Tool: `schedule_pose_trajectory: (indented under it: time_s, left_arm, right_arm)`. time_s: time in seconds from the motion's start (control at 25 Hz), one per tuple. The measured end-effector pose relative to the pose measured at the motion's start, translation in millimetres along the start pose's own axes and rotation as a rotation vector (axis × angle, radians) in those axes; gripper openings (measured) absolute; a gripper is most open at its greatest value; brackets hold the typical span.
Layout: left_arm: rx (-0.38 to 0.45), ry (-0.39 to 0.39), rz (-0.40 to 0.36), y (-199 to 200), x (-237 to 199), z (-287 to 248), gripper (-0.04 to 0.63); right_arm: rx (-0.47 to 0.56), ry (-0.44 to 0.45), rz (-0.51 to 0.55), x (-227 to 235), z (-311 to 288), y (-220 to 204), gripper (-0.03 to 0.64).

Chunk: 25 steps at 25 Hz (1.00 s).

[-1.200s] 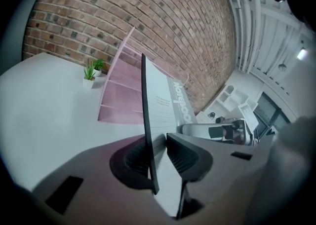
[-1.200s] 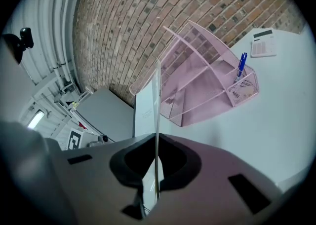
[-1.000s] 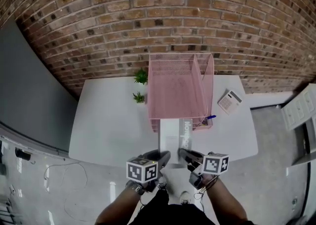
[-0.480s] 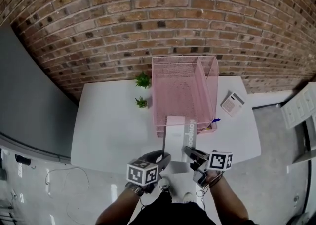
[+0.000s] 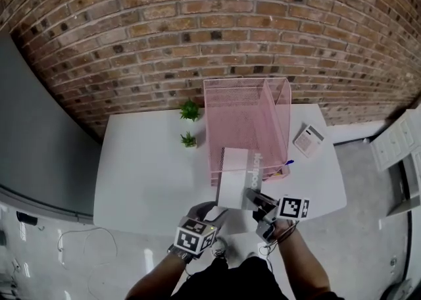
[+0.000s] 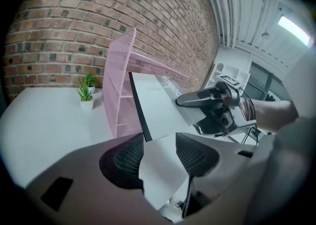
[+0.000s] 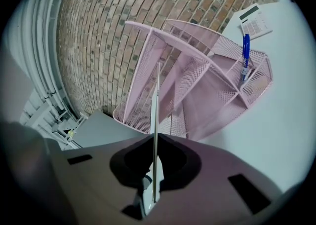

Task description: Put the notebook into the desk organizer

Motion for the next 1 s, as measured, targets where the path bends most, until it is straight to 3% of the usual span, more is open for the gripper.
schedule_pose_trajectory:
  time_s: [0.24, 0.4, 0.64, 0.84, 1.0]
  left_arm:
    - [0.013, 0.074, -0.073, 3, -4, -5, 0.192]
    - [0.044, 0.098, -0.043, 13, -7, -6, 0.192]
    - [0.059, 0.120, -0.011, 19, -8, -8, 0.192]
    - [0.080, 0.138, 0.025, 23, -10, -8, 0.192]
    - [0.088, 0.146, 0.047, 25, -11, -9, 0.190]
  right_arm:
    - [0.000, -0.002, -0.016, 1, -7, 13, 0.012]
    - [-0.014, 0.039, -0.013, -1, -14, 20, 0.014]
    - [-0.079, -0.012, 0.059, 2, -22, 30, 0.048]
    - [-0.175, -0.037, 0.244, -6, -32, 32, 0.223]
    - [-0.232, -0.062, 0.360, -10, -33, 28, 0.301]
Point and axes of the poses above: the fingertips, and each gripper's own axes: z backward along the fingers, x to its right, y out of its top, the point moved 7 cm from there along z, backward along the fingers, and after that the axes turned 5 degrees about -x, right-handed, at the moved point
